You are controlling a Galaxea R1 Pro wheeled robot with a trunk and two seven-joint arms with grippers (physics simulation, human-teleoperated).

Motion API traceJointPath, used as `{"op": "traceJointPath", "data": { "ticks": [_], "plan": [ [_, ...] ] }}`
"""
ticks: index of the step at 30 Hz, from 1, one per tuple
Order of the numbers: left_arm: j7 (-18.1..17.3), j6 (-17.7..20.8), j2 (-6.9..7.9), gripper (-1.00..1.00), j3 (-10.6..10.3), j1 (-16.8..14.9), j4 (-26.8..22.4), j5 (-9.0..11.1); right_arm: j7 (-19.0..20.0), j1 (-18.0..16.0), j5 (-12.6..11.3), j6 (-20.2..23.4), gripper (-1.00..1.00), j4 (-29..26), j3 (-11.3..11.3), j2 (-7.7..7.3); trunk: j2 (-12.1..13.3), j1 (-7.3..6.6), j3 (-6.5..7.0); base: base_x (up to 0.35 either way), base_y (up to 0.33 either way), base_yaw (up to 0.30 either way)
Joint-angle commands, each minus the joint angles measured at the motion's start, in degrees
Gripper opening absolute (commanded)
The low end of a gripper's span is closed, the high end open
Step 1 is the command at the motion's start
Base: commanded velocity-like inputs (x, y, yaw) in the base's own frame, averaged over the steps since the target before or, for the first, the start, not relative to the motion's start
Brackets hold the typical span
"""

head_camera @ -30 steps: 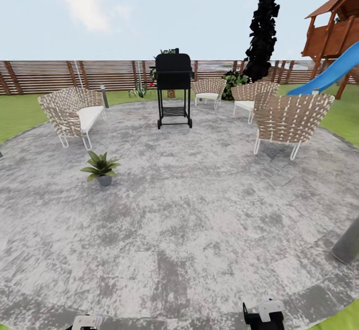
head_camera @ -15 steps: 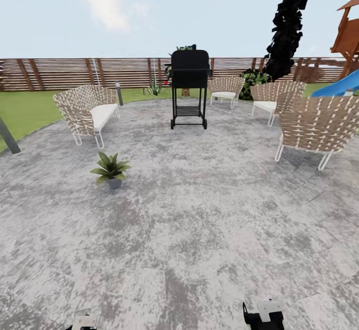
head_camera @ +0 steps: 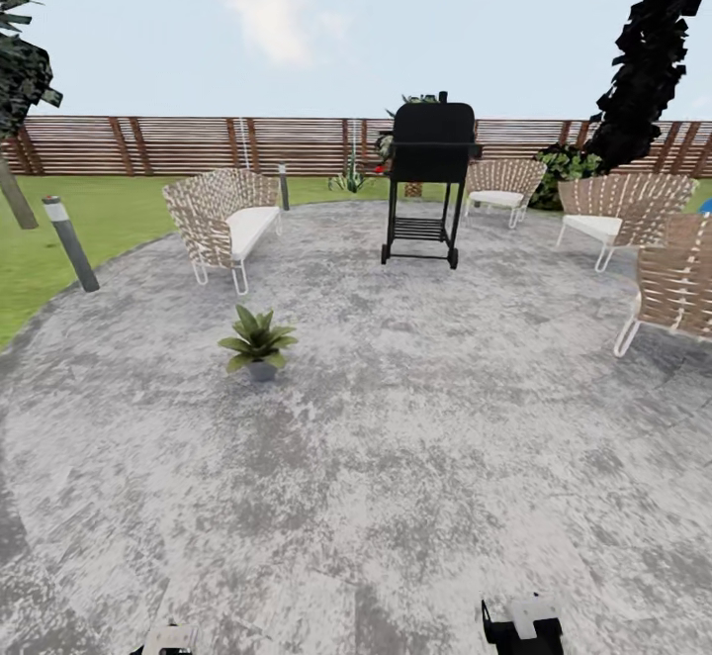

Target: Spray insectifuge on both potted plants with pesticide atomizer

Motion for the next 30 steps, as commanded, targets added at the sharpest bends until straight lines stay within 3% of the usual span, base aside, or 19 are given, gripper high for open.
{"op": "traceJointPath", "data": {
  "ticks": [1, 17, 30],
  "plan": [
    [-0.21, -0.17, 0.03, -1.0, -0.47, -0.06, 0.08, 0.59, -0.39, -0.03, 0.61, -0.13, 1.0, 0.07, -0.24, -0.01, -0.02, 0.02, -0.05, 0.338, 0.0, 0.229],
    [-0.21, -0.17, 0.05, -1.0, -0.47, -0.06, 0.11, 0.59, -0.41, -0.03, 0.61, -0.13, 1.0, 0.07, -0.24, -0.01, -0.02, 0.02, -0.05, 0.338, 0.031, 0.016],
    [-0.21, -0.17, 0.1, -1.0, -0.47, -0.06, 0.11, 0.61, -0.43, -0.03, 0.61, -0.13, 1.0, 0.07, -0.24, -0.01, -0.02, 0.02, -0.05, 0.318, 0.177, 0.0]
  ]
}}
